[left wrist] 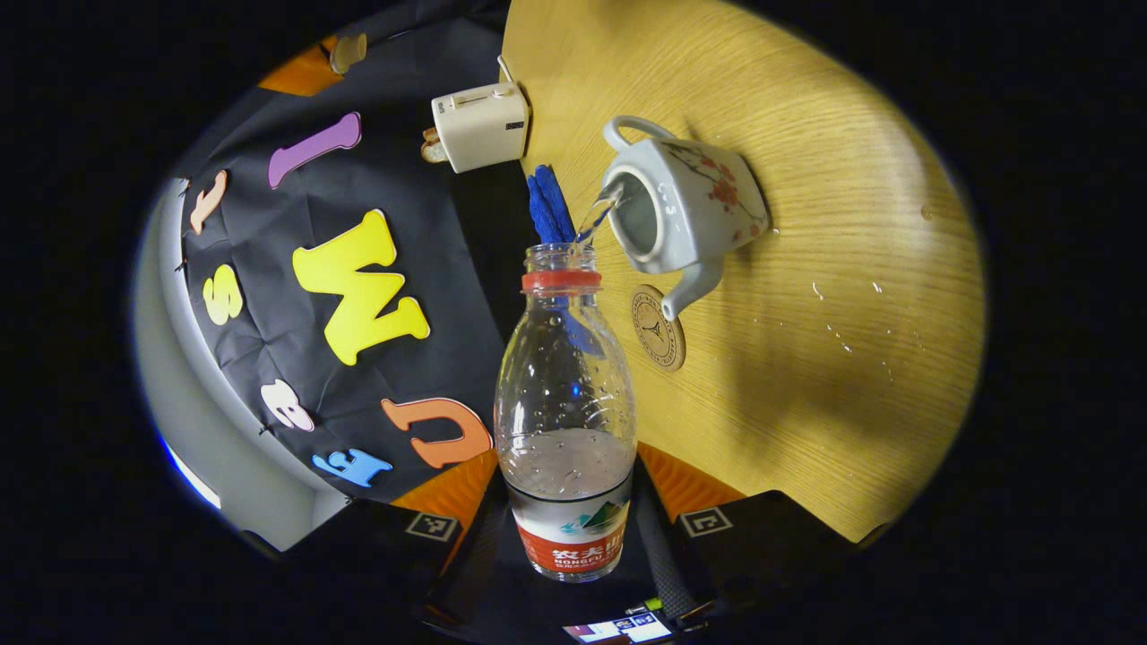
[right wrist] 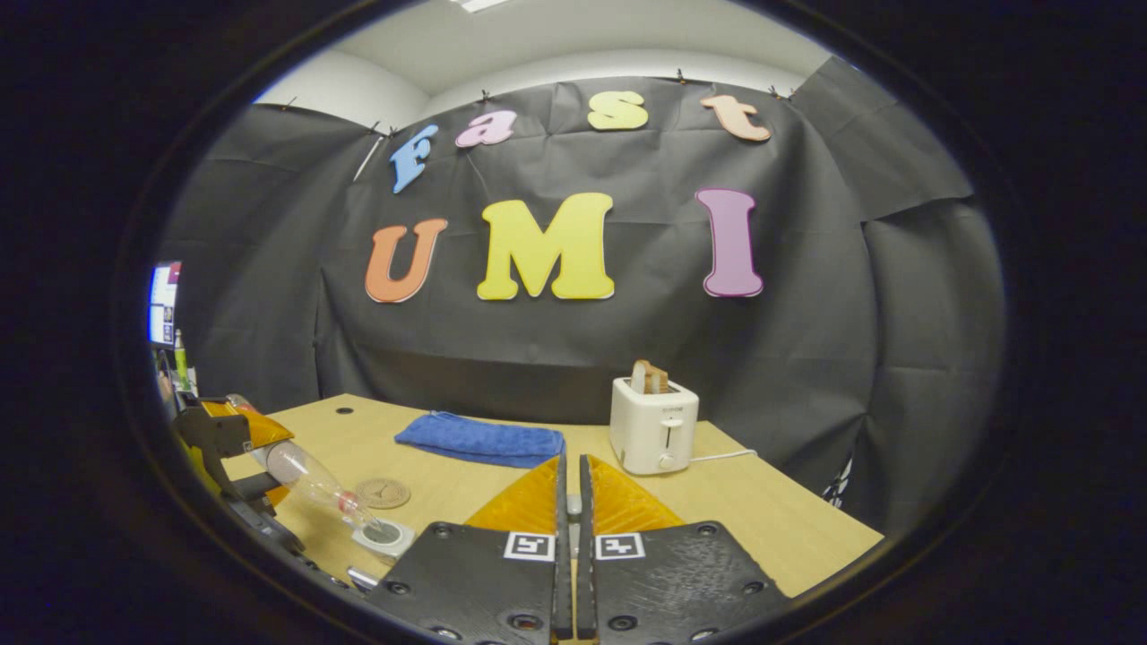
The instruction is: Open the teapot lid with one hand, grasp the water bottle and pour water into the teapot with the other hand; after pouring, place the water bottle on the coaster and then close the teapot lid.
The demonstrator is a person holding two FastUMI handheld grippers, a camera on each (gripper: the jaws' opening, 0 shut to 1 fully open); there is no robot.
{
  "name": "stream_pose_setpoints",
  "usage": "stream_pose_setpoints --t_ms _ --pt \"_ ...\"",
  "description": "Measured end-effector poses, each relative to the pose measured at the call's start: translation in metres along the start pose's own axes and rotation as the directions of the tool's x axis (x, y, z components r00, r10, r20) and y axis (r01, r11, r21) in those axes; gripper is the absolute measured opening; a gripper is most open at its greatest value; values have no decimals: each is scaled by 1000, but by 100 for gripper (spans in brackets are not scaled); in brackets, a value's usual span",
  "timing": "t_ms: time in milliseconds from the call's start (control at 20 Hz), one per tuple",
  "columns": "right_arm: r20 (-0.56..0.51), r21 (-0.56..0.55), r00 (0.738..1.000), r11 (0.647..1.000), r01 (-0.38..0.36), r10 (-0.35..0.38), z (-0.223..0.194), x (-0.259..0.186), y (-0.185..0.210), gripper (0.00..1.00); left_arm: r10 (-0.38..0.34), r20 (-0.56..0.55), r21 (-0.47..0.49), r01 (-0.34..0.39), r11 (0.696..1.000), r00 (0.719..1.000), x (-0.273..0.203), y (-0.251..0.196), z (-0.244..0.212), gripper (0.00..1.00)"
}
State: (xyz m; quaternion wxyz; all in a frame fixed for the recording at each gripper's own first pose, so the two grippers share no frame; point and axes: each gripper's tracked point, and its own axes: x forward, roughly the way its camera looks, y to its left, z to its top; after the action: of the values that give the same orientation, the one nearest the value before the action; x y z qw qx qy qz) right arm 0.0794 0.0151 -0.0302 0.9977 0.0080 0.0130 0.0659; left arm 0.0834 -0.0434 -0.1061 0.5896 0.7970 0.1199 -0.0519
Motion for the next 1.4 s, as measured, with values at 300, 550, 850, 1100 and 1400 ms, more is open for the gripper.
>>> stream_pose_setpoints --t_ms 300,550,850,1100,1400 --pt "3 3 1000 1000 0 0 0 1 -4 2 3 -18 63 -2 998 1000 -1 4 -2 75" --pt "7 4 1000 1000 2 -2 2 1 -6 2 21 -25 150 -17 989 999 -1 10 -2 75" --pt "5 2 1000 1000 -1 1 1 0 -7 2 41 -7 259 -38 965 999 -4 23 5 75" --pt "5 6 1000 1000 -3 3 1 1 -8 2 48 -15 295 -41 954 999 -5 26 4 75" --pt "2 4 1000 1000 -7 7 -1 2 -6 2 48 -5 312 -44 949 999 -7 26 7 75"
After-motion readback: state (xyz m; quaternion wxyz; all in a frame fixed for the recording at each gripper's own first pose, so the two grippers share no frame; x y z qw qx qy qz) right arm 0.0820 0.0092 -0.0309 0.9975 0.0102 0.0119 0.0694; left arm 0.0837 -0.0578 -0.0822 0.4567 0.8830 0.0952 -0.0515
